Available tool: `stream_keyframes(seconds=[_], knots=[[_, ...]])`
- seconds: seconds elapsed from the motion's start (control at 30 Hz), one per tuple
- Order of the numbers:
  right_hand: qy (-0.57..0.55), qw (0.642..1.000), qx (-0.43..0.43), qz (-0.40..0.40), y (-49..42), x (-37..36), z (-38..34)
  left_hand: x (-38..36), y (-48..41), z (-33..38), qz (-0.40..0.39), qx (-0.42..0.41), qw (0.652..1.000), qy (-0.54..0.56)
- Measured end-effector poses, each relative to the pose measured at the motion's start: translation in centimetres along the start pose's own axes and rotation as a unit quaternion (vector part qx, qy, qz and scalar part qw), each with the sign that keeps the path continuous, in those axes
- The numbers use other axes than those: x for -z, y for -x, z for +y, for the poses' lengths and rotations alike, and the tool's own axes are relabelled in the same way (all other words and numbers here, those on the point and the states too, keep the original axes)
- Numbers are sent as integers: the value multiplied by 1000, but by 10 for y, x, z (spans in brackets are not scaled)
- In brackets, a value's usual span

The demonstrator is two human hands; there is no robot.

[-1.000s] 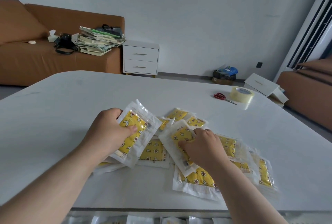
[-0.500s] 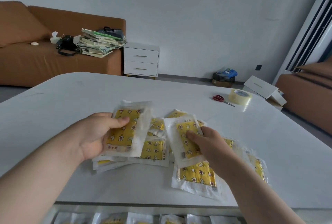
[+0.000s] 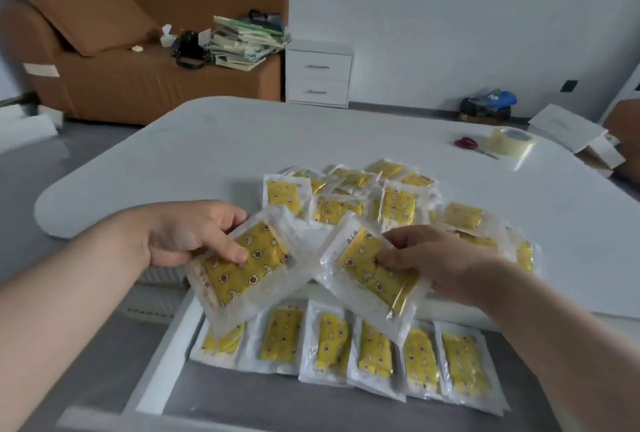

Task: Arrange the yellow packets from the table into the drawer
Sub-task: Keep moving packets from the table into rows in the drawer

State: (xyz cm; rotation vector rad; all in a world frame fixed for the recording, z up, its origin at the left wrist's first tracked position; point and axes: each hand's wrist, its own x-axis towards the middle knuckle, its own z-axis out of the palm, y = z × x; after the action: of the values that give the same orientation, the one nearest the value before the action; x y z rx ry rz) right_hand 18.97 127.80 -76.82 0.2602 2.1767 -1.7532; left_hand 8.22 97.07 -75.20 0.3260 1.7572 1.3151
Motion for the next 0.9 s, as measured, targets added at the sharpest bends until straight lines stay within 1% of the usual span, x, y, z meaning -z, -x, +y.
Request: stream_keyframes(seconds=[0.07,0.13,0.2,0.27,0.37,0.47,0.6,0.7,0.8,0.9], knots=[[39,998,-24,-48,-5,-14,19,0,0,-19,-18,39,996,-83],[69,993,-43,-81,-8,-25,32,-1,-6,-31,-54,83,982,-160],[92,991,-56,-78,-13,-33,40,-1,-12,-39,-69,119,965,-223],[152,986,-44,-60,-19,-39,42,0,-19,-46,-58,139,951,-269],[207,977,-28,-40,-25,-53,44,-3,-27,-55,-43,149,935,-320],[248,967,-34,-46,-27,-68,50,-7,-30,-63,-40,151,913,-377],[261,962,-61,-49,-33,-81,65,-10,-37,-75,-54,155,877,-451],[285,953,-87,-55,-38,-84,74,-14,-45,-83,-74,168,860,-475],[315,941,-109,-55,-44,-87,82,-17,-52,-90,-79,174,853,-486],[319,936,-138,-47,-52,-93,91,-19,-55,-99,-88,191,842,-497]])
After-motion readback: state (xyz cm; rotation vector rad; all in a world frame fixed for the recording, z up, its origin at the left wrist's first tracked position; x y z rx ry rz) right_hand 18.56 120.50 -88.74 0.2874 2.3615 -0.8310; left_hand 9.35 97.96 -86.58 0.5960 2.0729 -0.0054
